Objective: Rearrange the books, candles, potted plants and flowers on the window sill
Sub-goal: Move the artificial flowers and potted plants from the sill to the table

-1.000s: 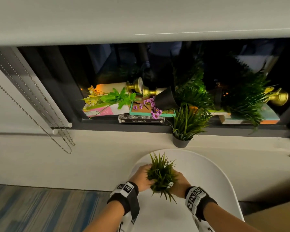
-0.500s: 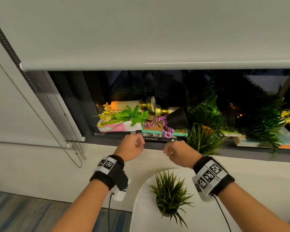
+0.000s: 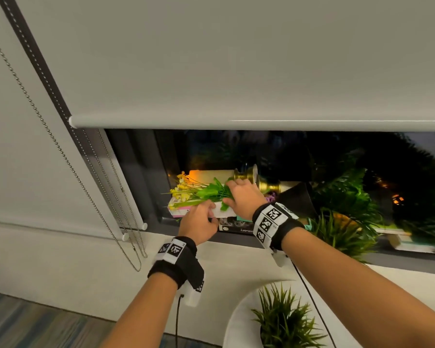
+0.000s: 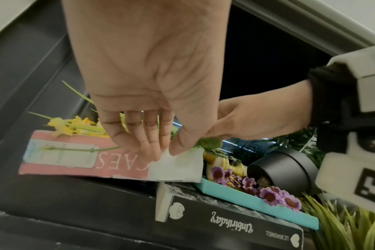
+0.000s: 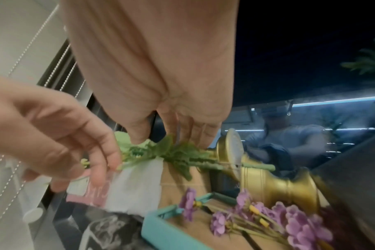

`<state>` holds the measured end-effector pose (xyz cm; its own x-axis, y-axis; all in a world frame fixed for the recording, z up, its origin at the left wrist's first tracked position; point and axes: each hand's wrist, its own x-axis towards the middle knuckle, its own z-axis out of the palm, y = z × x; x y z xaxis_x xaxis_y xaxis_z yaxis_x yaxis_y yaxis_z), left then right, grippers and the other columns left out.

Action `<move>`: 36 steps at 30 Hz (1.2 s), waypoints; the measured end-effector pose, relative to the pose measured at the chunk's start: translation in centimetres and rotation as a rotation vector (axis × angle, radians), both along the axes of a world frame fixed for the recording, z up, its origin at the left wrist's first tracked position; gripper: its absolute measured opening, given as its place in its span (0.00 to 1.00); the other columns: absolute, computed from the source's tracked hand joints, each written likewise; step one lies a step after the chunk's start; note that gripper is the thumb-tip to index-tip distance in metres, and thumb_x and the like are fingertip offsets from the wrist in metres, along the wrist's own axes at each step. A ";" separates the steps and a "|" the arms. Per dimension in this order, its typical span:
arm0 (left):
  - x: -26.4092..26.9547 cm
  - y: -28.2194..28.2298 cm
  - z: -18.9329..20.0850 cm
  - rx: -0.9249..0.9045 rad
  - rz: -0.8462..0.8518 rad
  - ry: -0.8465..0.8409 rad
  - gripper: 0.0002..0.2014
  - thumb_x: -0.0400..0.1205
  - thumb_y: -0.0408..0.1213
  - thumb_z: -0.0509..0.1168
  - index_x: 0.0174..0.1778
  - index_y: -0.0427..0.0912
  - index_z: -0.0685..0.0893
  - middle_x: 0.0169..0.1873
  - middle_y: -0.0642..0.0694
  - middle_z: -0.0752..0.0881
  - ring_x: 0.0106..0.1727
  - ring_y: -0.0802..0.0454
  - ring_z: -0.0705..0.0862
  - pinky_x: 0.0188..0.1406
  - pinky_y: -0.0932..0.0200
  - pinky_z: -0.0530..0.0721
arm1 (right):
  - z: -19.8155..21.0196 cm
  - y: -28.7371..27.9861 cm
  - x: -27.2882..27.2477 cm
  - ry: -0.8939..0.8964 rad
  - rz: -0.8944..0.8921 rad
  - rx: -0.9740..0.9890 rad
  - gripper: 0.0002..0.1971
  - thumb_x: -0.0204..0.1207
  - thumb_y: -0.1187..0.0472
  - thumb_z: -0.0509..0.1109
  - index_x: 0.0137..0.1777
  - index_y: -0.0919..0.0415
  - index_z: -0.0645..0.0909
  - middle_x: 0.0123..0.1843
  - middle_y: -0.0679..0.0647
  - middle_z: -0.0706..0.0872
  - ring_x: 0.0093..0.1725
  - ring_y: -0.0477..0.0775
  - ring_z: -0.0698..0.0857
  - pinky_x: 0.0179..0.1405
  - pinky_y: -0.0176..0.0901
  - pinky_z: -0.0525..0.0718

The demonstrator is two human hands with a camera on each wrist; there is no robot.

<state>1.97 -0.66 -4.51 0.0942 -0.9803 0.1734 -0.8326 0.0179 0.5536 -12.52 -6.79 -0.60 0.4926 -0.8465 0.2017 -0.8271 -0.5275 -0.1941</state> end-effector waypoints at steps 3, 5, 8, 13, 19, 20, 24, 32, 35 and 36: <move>0.7 -0.3 -0.2 0.034 -0.010 -0.002 0.14 0.77 0.34 0.64 0.59 0.46 0.80 0.43 0.51 0.86 0.46 0.47 0.84 0.46 0.49 0.86 | -1.3 -0.7 1.0 0.118 -0.041 -0.014 0.26 0.82 0.49 0.61 0.76 0.59 0.65 0.71 0.59 0.73 0.71 0.61 0.72 0.69 0.56 0.72; 0.9 -0.4 -0.2 0.042 -0.018 0.009 0.14 0.78 0.33 0.65 0.60 0.44 0.80 0.50 0.49 0.85 0.50 0.47 0.84 0.50 0.51 0.85 | -1.9 -0.8 1.4 0.142 -0.059 -0.036 0.25 0.82 0.50 0.62 0.74 0.60 0.66 0.70 0.59 0.72 0.70 0.62 0.72 0.68 0.57 0.73; 1.0 -0.5 -0.3 0.024 -0.038 0.040 0.14 0.78 0.32 0.66 0.60 0.42 0.80 0.54 0.46 0.83 0.53 0.48 0.83 0.52 0.53 0.84 | -2.2 -0.7 1.8 0.141 -0.061 -0.080 0.24 0.81 0.52 0.63 0.73 0.61 0.66 0.69 0.60 0.72 0.69 0.62 0.72 0.66 0.55 0.74; 0.9 -0.7 -0.6 0.017 -0.063 0.070 0.14 0.78 0.32 0.67 0.58 0.41 0.79 0.54 0.44 0.81 0.52 0.49 0.83 0.54 0.48 0.85 | -2.1 -0.3 2.1 0.061 -0.069 -0.009 0.23 0.78 0.63 0.67 0.71 0.62 0.65 0.66 0.61 0.72 0.65 0.63 0.76 0.62 0.53 0.80; 0.9 0.2 -0.7 -0.076 -0.070 0.173 0.12 0.81 0.37 0.66 0.59 0.41 0.79 0.54 0.45 0.80 0.47 0.54 0.83 0.52 0.53 0.84 | -0.8 1.7 0.0 -0.300 -0.083 0.085 0.15 0.80 0.70 0.62 0.65 0.65 0.68 0.63 0.61 0.71 0.55 0.62 0.80 0.52 0.54 0.82; 0.7 0.4 -0.5 -0.100 -0.069 0.215 0.11 0.83 0.40 0.65 0.59 0.41 0.80 0.54 0.46 0.81 0.47 0.56 0.83 0.52 0.55 0.84 | -0.6 2.4 -0.5 -0.357 -0.077 0.093 0.14 0.80 0.70 0.61 0.65 0.66 0.68 0.61 0.61 0.73 0.54 0.62 0.81 0.51 0.54 0.81; -1.3 2.5 1.3 -0.155 -0.061 0.460 0.14 0.85 0.46 0.62 0.62 0.43 0.79 0.53 0.50 0.83 0.49 0.66 0.81 0.44 0.80 0.75 | -1.2 5.8 -2.9 -0.528 -0.040 0.150 0.10 0.83 0.68 0.57 0.62 0.67 0.69 0.47 0.62 0.82 0.45 0.62 0.82 0.46 0.56 0.82; -7.4 6.6 0.0 -0.081 -0.179 0.784 0.11 0.79 0.27 0.69 0.54 0.42 0.80 0.45 0.48 0.89 0.45 0.55 0.88 0.48 0.54 0.87 | -5.8 12.5 -6.8 -0.642 0.021 0.453 0.14 0.84 0.61 0.59 0.68 0.60 0.70 0.52 0.55 0.86 0.48 0.55 0.85 0.53 0.53 0.84; -9.1 7.8 -1.4 -0.016 -0.164 0.756 0.09 0.78 0.26 0.68 0.41 0.46 0.79 0.34 0.50 0.87 0.32 0.52 0.85 0.39 0.41 0.85 | -7.0 13.7 -8.5 -0.704 0.012 0.457 0.23 0.78 0.59 0.65 0.71 0.55 0.65 0.58 0.54 0.85 0.56 0.54 0.86 0.59 0.57 0.84; -9.6 8.2 -1.6 0.013 -0.177 0.743 0.10 0.78 0.26 0.67 0.39 0.47 0.79 0.30 0.51 0.86 0.29 0.52 0.83 0.35 0.42 0.84 | -7.0 14.3 -9.2 -0.723 0.021 0.438 0.26 0.77 0.60 0.66 0.73 0.54 0.64 0.60 0.52 0.84 0.58 0.52 0.85 0.59 0.53 0.84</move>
